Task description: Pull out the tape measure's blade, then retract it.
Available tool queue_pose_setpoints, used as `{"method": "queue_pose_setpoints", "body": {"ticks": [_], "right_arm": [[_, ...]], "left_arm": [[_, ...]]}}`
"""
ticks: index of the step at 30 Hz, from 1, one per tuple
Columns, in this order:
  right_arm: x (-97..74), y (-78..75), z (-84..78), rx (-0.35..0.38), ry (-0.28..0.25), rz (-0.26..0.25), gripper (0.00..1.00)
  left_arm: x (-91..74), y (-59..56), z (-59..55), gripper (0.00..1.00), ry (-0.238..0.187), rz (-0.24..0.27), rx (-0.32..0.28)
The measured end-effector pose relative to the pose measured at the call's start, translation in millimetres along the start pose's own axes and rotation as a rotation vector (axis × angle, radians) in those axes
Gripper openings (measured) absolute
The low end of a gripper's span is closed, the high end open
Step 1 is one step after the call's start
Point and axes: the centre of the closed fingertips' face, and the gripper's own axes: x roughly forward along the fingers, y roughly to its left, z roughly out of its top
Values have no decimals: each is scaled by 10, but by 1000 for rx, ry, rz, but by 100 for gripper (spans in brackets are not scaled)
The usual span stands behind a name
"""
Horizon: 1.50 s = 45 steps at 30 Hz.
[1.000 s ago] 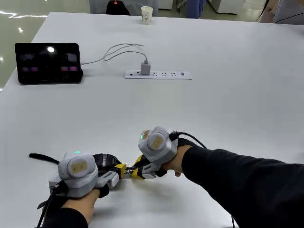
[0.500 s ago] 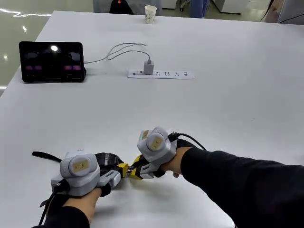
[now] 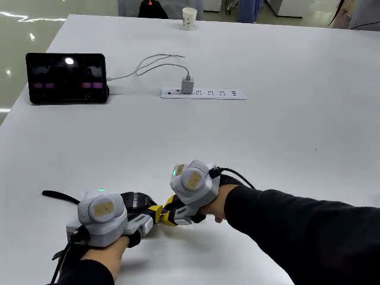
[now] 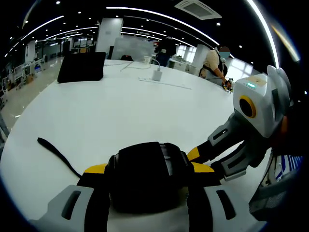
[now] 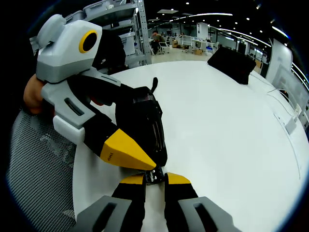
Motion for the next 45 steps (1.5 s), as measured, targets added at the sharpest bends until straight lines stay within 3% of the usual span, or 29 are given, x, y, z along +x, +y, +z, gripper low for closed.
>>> {"method": "queue_pose_setpoints", "body": {"ticks": [17,25,34,45], "right_arm": [[0,13,5,-4,0,-9,12],[5,26,0,-44,-13,-45,12],[-10,0,-9,2,-16,-71,13],[-179,12,-98,48,-39,-97,12]], "left_arm": [[5,-14,-5,62,2,-2,11],[15,-21,-1,62,13,-41,83],[11,-24,-14,62,30,-70,83],[-75,107,-89,77,25,-93,94]]}}
